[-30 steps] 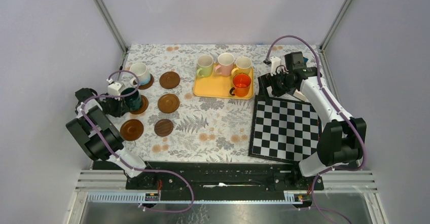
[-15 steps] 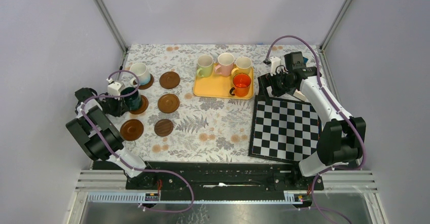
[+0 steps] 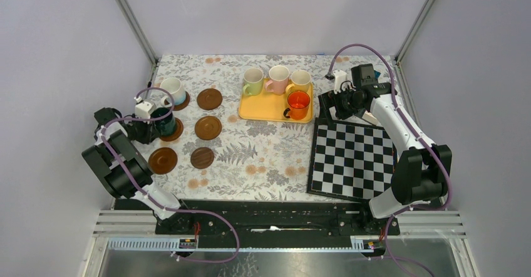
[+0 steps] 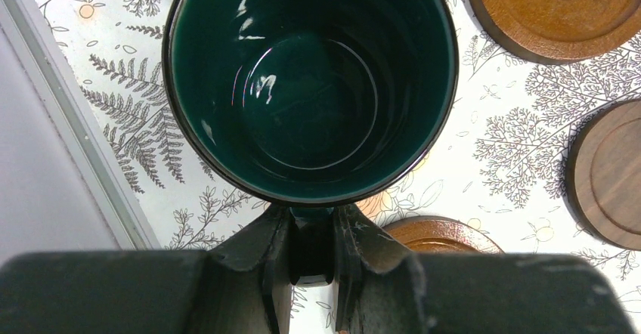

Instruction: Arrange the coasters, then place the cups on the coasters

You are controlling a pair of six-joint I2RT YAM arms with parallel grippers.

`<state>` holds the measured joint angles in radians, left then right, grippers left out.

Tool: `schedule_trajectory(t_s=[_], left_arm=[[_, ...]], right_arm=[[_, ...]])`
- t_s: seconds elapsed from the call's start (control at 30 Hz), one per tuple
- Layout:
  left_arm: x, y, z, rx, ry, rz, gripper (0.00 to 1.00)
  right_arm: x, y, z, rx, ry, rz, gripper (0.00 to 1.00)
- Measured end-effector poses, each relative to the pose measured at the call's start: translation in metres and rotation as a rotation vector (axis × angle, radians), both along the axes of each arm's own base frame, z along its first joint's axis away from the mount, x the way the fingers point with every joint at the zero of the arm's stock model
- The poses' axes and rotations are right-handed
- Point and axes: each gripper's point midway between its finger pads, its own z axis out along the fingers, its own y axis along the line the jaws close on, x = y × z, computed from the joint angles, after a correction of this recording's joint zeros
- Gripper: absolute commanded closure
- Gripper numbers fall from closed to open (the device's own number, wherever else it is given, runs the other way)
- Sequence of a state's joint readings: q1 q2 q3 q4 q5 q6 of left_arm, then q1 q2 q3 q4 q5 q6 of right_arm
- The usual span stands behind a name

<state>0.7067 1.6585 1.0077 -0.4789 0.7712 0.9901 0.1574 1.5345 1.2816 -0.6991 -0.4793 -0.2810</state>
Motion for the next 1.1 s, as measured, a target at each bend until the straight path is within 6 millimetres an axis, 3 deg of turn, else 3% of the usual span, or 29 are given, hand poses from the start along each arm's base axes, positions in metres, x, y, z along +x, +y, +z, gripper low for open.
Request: schedule_trajectory(t_s=[0.5,1.0,1.1], left_arm=[[0.0009,-0.0049,-0.0015,0.011,0.008,-0.022,0.84],[-0.0007,-0.0014,-0.0035,0.027,0.022,-0.010,0.61],[-0.0006,-0.0013,-0.0031,0.024,0.024,-0.006,0.52]], right_arm=[[0.0010,-0.0024,-0.0010,-0.014,-0.004,-0.005,0.02],[0.0011,-0.0025,-0.0018,-0.015,-0.002,-0.004,0.02],[0.0010,-0.0025,-0.0018,-0.015,-0.002,-0.004,0.02]])
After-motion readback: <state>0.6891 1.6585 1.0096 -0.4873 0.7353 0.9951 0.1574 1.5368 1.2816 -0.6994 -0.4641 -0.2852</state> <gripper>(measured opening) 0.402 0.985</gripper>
